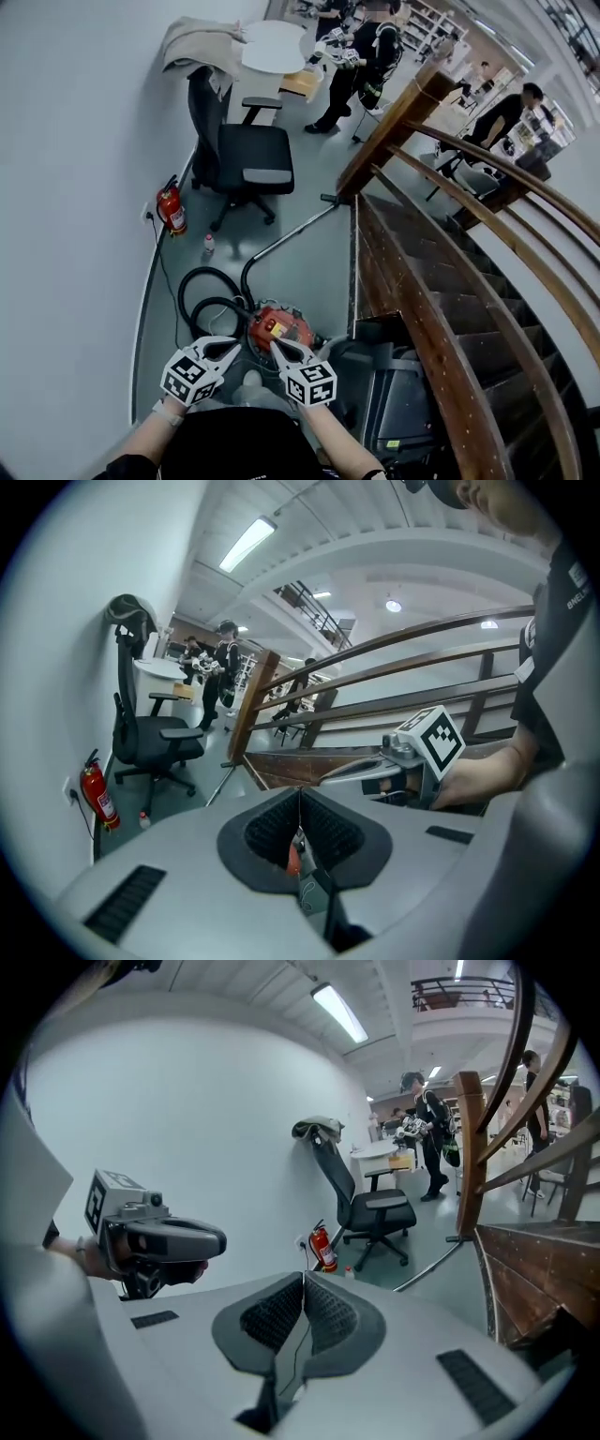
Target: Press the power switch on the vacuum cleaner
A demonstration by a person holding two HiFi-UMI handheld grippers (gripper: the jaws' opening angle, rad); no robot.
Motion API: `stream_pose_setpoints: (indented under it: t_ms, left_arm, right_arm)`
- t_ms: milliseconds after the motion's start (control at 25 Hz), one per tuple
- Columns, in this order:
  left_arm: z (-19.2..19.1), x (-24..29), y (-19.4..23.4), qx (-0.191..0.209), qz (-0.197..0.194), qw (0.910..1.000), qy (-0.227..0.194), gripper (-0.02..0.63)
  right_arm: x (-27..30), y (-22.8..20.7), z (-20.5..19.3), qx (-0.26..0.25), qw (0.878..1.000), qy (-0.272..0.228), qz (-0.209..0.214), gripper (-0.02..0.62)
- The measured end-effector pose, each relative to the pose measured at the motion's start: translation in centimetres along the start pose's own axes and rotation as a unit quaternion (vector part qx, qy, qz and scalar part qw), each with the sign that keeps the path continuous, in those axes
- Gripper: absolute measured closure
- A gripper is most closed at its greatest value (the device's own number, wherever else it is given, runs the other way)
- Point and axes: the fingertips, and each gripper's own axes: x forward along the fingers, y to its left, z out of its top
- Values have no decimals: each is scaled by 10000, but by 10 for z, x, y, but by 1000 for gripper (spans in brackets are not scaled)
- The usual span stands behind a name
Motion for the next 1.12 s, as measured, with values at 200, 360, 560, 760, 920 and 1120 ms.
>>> stream_pose_setpoints:
  t_ms: [200, 360, 560, 760, 920, 1120]
  left_arm:
    - [20, 8, -20, 191, -340, 9992, -18, 591]
    - [36, 12, -30, 376, -484, 9981, -70, 591]
    - [60, 8, -52, 585, -663, 9955, -339, 591]
    - [69, 5, -64, 701, -723, 9936, -508, 591]
    - [77, 2, -67, 787, -733, 9925, -578, 591]
    - [84, -1, -73, 840, -746, 9912, -703, 591]
  right_arm:
    - [-37, 0, 28, -44, 9984, -513, -219, 569]
    - [-67, 1, 47, 34, 9946, -993, -298, 569]
    - [-102, 10, 65, -96, 9866, -1612, -237, 569]
    - [-124, 17, 75, -231, 9790, -2019, -159, 569]
    - [-132, 22, 80, -256, 9743, -2233, -122, 569]
    - [-135, 24, 78, -270, 9725, -2311, -108, 569]
